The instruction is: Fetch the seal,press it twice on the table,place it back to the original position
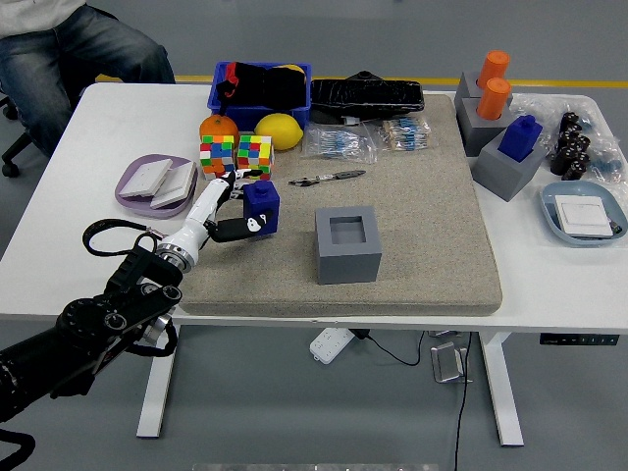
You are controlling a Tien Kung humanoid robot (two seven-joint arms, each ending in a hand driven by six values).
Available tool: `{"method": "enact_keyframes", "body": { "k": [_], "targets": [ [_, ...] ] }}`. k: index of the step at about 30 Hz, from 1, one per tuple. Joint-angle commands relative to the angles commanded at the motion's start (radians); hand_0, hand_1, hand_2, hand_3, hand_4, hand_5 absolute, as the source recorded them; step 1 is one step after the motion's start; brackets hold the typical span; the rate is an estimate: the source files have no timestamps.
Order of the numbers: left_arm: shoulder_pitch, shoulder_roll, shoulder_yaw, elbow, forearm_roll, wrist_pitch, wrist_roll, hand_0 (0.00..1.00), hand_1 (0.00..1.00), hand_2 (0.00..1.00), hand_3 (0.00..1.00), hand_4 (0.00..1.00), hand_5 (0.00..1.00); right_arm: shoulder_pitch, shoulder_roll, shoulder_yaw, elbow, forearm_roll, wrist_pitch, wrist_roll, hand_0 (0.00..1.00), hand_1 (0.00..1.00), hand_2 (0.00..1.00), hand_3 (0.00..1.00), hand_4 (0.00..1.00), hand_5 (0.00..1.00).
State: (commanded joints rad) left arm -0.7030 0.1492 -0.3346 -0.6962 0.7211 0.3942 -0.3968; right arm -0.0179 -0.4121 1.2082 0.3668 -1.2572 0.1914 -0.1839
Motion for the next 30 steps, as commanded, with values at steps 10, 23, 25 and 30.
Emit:
{"method": "enact_keyframes", "body": {
  "k": [10, 23, 25, 30],
  "targets": [
    [0.022, -0.005, 0.006, 0.024, -0.024, 0.004, -0.02, 0.825, 0.575, 0.521, 0.816, 0.609, 0.002, -0.001, 0.001, 0.0, 0.0, -0.001, 0.001, 0.001, 0.932, 0.783, 0.788, 0.807, 0.864, 0.473],
    [0.049, -0.001, 0.014, 0.033, -0.036, 0.0, -0.03, 0.822, 0.577, 0.515, 0.815, 0.612, 0.002, -0.003, 0.001, 0.002, 0.0, -0.003, 0.003, 0.001, 0.933, 0.783, 0.787, 0.807, 0.867, 0.475],
    [0.05, -0.001, 0.01, 0.028, -0.034, 0.0, -0.031, 0.824, 0.578, 0.516, 0.814, 0.614, 0.002, -0.003, 0.001, 0.004, 0.0, -0.003, 0.003, 0.002, 0.933, 0.782, 0.788, 0.808, 0.868, 0.476],
    [0.045, 0.001, -0.01, 0.006, -0.022, 0.002, -0.031, 0.824, 0.578, 0.516, 0.814, 0.614, 0.002, -0.002, 0.001, 0.002, 0.001, -0.002, 0.002, 0.002, 0.933, 0.782, 0.788, 0.808, 0.868, 0.476]
  ]
}}
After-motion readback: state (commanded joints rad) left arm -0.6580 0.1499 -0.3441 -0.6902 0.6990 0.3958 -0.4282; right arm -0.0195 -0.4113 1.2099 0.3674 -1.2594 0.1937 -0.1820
